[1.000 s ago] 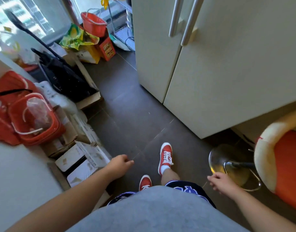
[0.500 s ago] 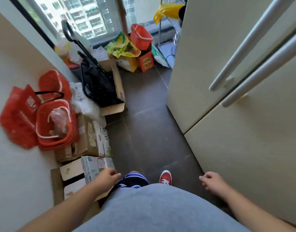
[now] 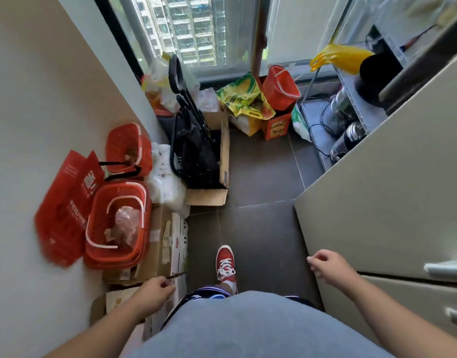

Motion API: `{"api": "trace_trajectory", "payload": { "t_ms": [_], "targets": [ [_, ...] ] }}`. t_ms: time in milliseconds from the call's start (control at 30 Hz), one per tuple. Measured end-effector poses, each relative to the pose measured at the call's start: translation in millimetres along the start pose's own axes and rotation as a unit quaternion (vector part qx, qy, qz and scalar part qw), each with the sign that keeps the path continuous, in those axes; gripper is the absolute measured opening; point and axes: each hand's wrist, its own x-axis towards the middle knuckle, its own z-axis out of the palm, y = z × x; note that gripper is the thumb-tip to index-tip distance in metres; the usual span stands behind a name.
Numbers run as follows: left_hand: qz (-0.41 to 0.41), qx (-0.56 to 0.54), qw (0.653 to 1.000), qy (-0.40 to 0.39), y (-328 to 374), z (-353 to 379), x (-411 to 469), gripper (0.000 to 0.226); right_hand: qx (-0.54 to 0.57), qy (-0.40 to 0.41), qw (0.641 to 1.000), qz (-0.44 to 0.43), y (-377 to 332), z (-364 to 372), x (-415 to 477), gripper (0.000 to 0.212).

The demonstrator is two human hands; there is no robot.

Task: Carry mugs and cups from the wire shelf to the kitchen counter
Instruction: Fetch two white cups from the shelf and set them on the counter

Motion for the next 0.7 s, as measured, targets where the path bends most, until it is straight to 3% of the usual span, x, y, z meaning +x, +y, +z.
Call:
{"api": "trace_trajectory", "payload": {
  "t_ms": [267,400,533,700],
  "targets": [
    [0.079,0.089,0.993,0.003,137.1,-89.7,69.6,0.02,0.041,0.031,0.995,0.08,-11.3,-43.7,25.0,0.022],
    [0.117,0.079,0.99,0.005,214.9,-107.1,96.6,0.018,0.05,0.044,0.992,0.105,-11.6,-64.8,46.2,0.025],
    [0.152,0.059,0.987,-0.011,293.0,-119.8,113.1,0.018,0.075,0.062,0.992,0.078,-41.7,-89.9,91.6,0.028],
    [0.232,0.026,0.972,0.014,396.0,-144.8,106.0,0.016,0.13,0.042,0.99,-0.019,-133.4,-128.2,143.8,0.021]
  ]
}}
